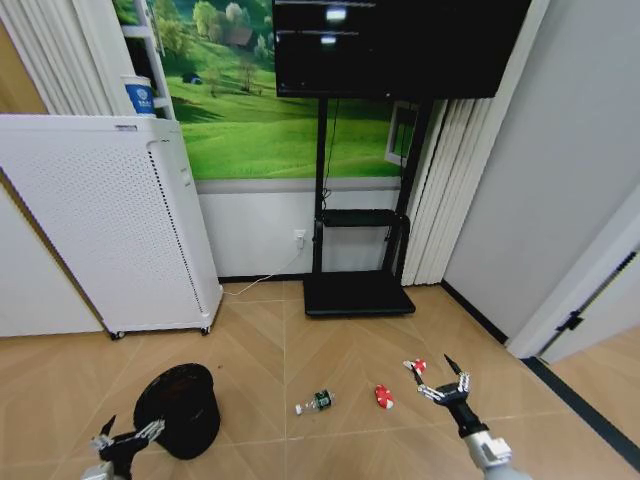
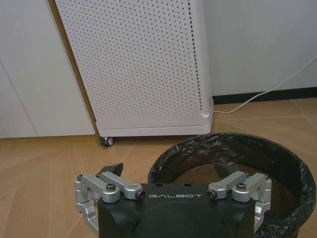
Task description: Pick up the trash bin and place the garbage on the floor into it.
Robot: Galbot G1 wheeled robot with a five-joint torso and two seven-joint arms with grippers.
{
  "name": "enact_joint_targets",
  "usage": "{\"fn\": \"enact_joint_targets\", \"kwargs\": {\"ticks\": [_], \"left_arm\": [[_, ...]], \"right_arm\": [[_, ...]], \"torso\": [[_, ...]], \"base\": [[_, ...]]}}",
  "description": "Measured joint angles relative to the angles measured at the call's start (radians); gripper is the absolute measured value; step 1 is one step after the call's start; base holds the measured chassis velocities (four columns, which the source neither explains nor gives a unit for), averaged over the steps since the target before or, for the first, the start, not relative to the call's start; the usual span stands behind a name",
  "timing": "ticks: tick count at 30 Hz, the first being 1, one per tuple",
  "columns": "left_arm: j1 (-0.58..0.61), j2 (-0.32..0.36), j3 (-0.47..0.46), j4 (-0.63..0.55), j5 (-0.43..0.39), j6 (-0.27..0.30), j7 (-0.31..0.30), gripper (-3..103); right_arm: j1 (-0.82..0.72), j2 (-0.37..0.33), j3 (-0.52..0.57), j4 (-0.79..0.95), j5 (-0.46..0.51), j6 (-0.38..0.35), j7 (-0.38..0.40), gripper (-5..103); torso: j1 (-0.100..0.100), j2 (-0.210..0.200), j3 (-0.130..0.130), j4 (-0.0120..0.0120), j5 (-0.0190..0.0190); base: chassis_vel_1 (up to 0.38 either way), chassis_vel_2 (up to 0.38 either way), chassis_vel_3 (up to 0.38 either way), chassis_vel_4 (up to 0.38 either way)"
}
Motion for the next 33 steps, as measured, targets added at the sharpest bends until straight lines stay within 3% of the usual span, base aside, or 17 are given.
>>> {"fn": "enact_joint_targets", "kwargs": {"ticks": [26,30,33], "left_arm": [[-0.015,-0.029,0.027,0.003,0.037,-0.022,-0.010,100],[-0.027,-0.031,0.027,0.005,0.065,-0.032,0.004,100],[-0.034,-0.023,0.026,0.006,0.110,-0.058,0.055,100]], "right_arm": [[-0.014,-0.004,0.014,-0.020,0.002,0.018,-0.010,100],[-0.027,0.001,0.021,-0.020,-0.004,0.020,-0.010,100],[-0.043,0.008,0.027,-0.020,-0.004,0.023,-0.010,100]], "torso": [[0.001,0.003,0.002,0.0002,0.0000],[0.001,0.003,0.002,0.0007,0.0001],[0.001,0.003,0.002,-0.0001,-0.0003]], "base": [[0.043,0.042,0.043,0.044],[0.087,0.085,0.080,0.065],[0.017,0.025,0.012,0.016]]}}
